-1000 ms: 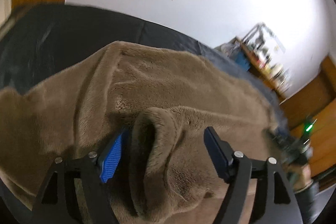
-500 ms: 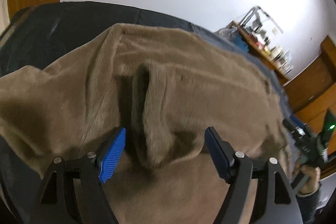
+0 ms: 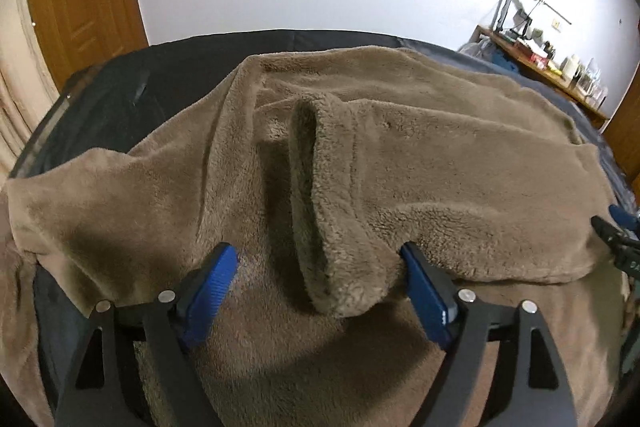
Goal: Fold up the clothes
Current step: 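Open the left gripper to release the folded sleeve onto the fleece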
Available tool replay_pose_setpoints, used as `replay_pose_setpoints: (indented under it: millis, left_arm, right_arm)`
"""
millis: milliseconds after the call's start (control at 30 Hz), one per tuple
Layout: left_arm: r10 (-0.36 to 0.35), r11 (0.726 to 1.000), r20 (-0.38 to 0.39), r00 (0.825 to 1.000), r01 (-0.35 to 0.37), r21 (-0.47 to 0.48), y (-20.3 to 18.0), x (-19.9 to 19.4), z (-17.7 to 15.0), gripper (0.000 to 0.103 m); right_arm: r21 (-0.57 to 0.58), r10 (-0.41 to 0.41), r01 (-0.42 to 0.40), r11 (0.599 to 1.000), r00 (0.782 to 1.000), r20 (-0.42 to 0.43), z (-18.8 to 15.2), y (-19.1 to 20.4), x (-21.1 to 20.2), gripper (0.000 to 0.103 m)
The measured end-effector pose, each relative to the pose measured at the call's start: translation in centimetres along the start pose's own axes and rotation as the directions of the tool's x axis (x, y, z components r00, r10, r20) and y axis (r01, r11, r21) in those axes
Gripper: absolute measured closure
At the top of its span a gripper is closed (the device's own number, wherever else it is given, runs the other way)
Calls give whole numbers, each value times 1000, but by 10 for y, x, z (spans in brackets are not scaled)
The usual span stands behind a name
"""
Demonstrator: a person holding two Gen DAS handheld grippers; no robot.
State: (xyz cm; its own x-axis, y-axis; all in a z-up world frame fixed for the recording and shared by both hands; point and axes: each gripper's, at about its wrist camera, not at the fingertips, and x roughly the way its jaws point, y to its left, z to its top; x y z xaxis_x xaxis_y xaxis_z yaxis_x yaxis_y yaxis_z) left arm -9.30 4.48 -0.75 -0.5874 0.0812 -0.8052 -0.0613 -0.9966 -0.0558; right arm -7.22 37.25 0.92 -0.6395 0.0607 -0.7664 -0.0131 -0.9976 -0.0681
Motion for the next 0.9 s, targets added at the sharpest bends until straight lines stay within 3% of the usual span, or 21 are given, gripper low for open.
replay_pose_setpoints:
  millis: [333,600,900]
  left_arm:
    - [34,999,-14,999,-34,9,-6,4,10,13]
    - [114,993,-4,994,-114,34,-21,-12,13,13]
    - [44,993,76,996,-52,106,-56,-41,15,12]
  right_arm:
    - [2,15,-15,1000,1000,-14,-1,0,1,11]
    - [3,23,-23,1000,999,-22,-2,1,2,10]
    - [4,22,-22,1000,999,-23,-2,2,3,9]
